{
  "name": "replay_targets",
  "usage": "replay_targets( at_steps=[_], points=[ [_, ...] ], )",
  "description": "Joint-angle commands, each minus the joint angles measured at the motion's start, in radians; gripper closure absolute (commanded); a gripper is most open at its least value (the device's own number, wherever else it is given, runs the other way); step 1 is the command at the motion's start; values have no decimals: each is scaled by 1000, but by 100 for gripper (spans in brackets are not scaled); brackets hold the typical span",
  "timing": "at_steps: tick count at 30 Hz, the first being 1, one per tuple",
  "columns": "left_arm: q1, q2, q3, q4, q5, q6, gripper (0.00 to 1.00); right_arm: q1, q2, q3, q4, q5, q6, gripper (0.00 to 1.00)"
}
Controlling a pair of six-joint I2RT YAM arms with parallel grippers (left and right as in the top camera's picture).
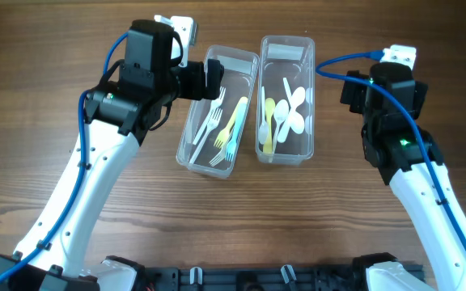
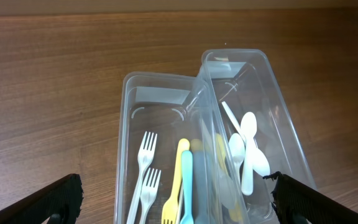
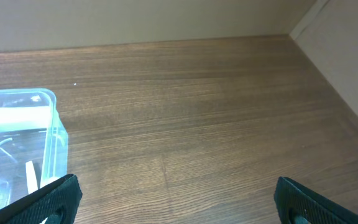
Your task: Pack container
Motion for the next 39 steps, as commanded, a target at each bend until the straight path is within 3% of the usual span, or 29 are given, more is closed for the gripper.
replay_targets(
  at_steps=[1, 8, 19, 25, 30, 35, 39],
  points=[
    [1, -3, 1, 3, -6, 2, 0, -1, 6, 13, 3, -6, -6, 0],
    [1, -3, 1, 3, -6, 2, 0, -1, -37, 12, -13, -18, -6, 0],
    [1, -3, 1, 3, -6, 2, 0, -1, -627, 12, -28, -19, 14, 0],
    [1, -3, 1, 3, -6, 2, 0, -1, -887, 2, -39, -168, 304, 0],
    [1, -3, 1, 3, -6, 2, 0, -1, -986, -41, -57, -252, 322, 0],
    [1, -3, 1, 3, -6, 2, 0, -10, -1063, -147, -201, -232, 535, 0],
    [1, -3, 1, 3, -6, 2, 0, -18, -1139, -294, -188, -262, 570, 0]
  ],
)
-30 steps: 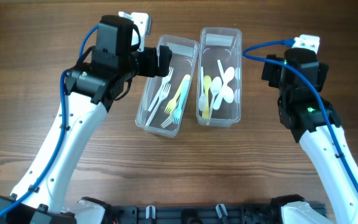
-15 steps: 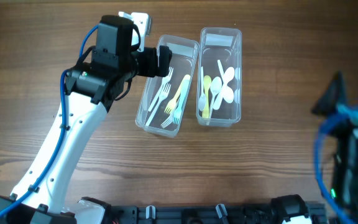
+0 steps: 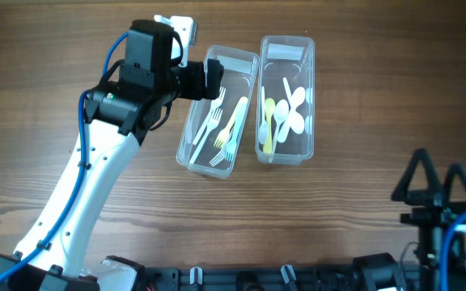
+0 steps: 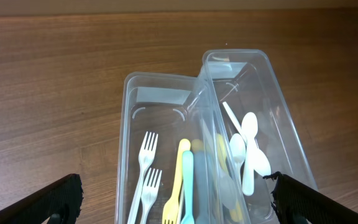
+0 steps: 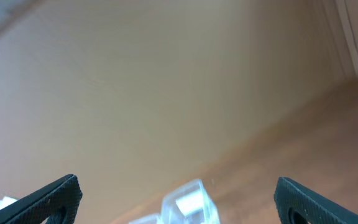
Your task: Pack container
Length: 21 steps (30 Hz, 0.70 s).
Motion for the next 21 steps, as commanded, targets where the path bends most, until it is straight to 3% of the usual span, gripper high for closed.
replay_targets(
  at_steps=[1, 5, 15, 21],
  points=[
    [1, -3, 1, 3, -2, 2, 0, -8, -99, -156, 20, -53, 77, 0],
    [1, -3, 1, 3, -2, 2, 0, -8, -153, -273, 65, -83, 44, 0],
    [1, -3, 1, 3, -2, 2, 0, -8, -177, -505, 448, -219, -393, 0],
    [1, -3, 1, 3, -2, 2, 0, -15, -177, -629, 513, -229, -420, 0]
  ],
)
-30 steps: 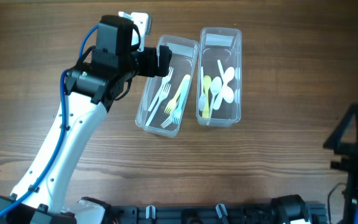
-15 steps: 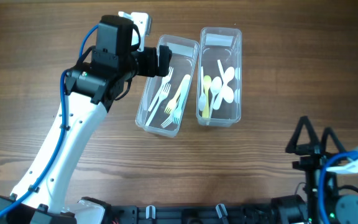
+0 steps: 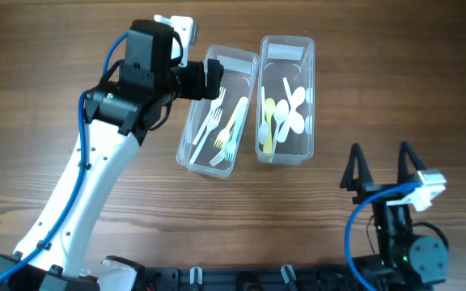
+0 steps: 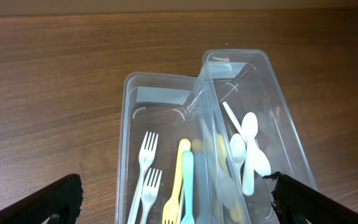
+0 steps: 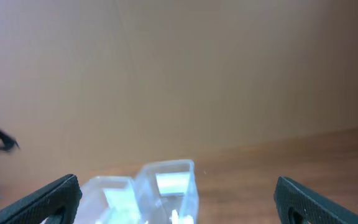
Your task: Pack container
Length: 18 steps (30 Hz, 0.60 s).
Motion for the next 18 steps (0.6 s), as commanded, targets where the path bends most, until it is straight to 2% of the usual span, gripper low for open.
replay_targets(
  at_steps=[1, 5, 18],
  points=[
    [1, -3, 1, 3, -2, 2, 0, -19, -15, -81, 38, -34, -51, 0],
    [1, -3, 1, 3, -2, 2, 0, -68, -15, -164, 83, -89, -53, 0],
    [1, -3, 1, 3, -2, 2, 0, -88, -16, -225, 79, -183, -305, 0]
  ],
)
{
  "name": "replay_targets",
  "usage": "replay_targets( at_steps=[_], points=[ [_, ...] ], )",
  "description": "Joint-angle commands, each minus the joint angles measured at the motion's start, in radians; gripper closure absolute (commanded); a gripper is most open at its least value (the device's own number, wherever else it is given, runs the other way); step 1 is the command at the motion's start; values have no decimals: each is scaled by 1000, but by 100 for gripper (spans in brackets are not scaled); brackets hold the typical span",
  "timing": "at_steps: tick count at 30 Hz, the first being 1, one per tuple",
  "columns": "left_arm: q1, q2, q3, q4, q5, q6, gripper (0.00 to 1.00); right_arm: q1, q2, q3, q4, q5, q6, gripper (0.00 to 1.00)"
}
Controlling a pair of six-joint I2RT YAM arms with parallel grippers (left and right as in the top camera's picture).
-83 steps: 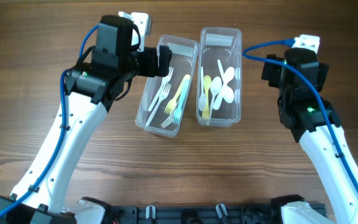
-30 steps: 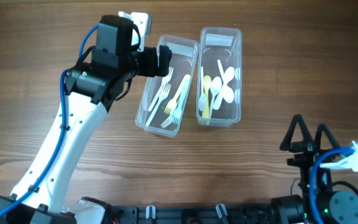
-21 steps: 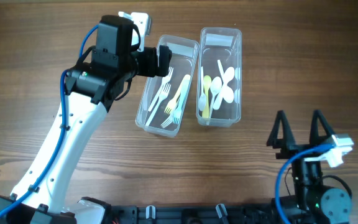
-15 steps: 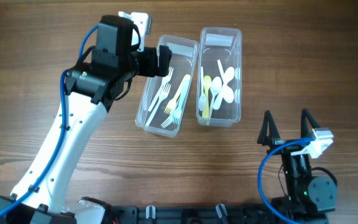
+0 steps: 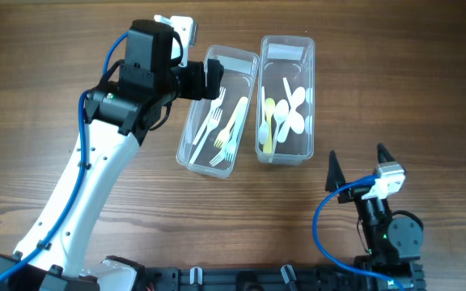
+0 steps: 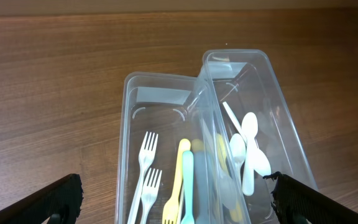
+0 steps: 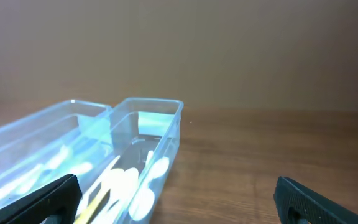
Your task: Pack container
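Observation:
Two clear plastic containers stand side by side. The left container (image 5: pixel 186 144) (image 6: pixel 129 112) holds white, yellow and teal forks (image 6: pixel 182 180). White and yellow spoons (image 6: pixel 247 146) lie in the right container (image 5: pixel 307 97) (image 7: pixel 166 124). My left gripper (image 5: pixel 209 79) (image 6: pixel 176 202) hovers open over the fork container's far end, with nothing between its fingers. My right gripper (image 5: pixel 357 164) (image 7: pixel 173 205) stands open and empty low at the front right, facing the containers from a distance.
Bare brown wood tabletop (image 5: pixel 71 194) surrounds the containers. A plain wall (image 7: pixel 229 50) rises behind the table. The folded right arm and its blue cable (image 5: pixel 322 222) sit at the front right edge.
My right gripper has moved a little left and lower at the front right; its camera now looks level across the table at both containers. The left arm and the containers are unchanged.
First my right gripper was open beside the spoon container on its right. Then it was at the front right corner, its camera facing the wall. Then it stood at the front edge, and now it is folded low there. The left gripper stayed open over the forks.

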Motion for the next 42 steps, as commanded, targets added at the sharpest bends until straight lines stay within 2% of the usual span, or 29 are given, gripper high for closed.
replay_targets(
  at_steps=[1, 30, 36, 42],
  points=[
    [1, -3, 1, 3, -2, 2, 0, -6, -16, -2, 5, -29, -101, 0],
    [0, -10, 1, 2, -2, 2, 0, -7, -14, -2, 5, -27, -121, 0],
    [-15, -183, 1, -18, -27, 10, 0, -7, -14, -2, 5, -27, -120, 0],
    [-14, -591, 0, -63, -272, 9, 0, -7, -14, -2, 5, -27, -120, 0]
  ],
)
